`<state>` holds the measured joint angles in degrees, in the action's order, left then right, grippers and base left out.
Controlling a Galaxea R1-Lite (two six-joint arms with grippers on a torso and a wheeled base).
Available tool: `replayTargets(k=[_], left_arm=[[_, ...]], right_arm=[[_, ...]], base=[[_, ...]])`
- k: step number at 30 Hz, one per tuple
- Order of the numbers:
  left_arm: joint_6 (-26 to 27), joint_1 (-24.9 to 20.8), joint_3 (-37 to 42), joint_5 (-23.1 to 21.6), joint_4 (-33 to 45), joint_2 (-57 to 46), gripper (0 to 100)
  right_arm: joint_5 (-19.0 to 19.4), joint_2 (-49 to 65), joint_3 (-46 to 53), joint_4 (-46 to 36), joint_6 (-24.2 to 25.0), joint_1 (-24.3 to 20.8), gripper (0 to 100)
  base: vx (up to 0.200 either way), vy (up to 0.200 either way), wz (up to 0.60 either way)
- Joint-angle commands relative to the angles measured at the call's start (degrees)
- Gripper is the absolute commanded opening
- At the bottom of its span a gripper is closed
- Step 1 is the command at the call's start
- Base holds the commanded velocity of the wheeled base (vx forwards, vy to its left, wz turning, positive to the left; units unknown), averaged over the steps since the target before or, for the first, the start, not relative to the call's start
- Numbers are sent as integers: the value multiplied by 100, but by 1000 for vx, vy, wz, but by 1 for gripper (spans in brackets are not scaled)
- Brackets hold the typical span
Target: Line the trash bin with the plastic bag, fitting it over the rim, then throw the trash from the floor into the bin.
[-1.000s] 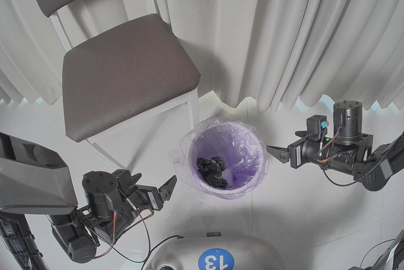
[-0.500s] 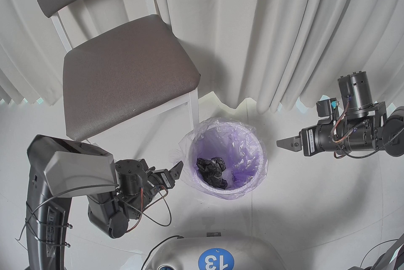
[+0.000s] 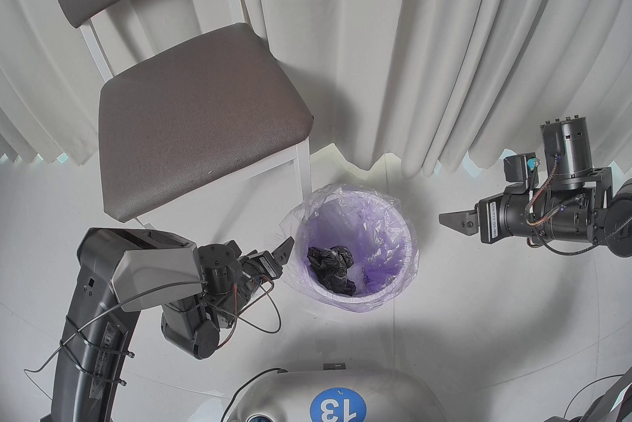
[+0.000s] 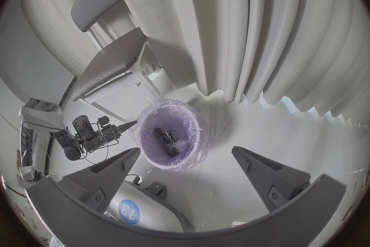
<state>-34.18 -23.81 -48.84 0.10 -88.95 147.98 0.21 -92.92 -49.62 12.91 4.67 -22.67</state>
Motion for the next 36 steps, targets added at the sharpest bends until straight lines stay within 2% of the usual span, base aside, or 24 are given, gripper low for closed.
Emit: replayTargets(k=[1,12,16,20,26,33,36], left_arm=[[-9,-10,-3,-115,-105,64,0],[70,192,-109,-247,-105,196,0],[412,307,-407,-546,-87,521,0],[702,289,-838,-590,-8,882,0],[957,298,-1286,-757,924,776,0],[1669,324,-2473,-854,2119,899,0],[1810,403,-2877,-906,2585,925,0]], right_arm=[[-12,-95,172,186,-10,9,100],[-12,-60,532,423,-54,44,100],[-3,-113,602,555,-168,105,100],[6,-262,593,607,-177,158,100],[111,-666,602,871,-361,554,100],[515,-1202,620,1407,-511,879,100],[674,-1440,629,1618,-590,1002,100]], base=[[0,0,0],[0,0,0],[0,0,0],[0,0,0],[0,0,0],[0,0,0],[0,0,0]])
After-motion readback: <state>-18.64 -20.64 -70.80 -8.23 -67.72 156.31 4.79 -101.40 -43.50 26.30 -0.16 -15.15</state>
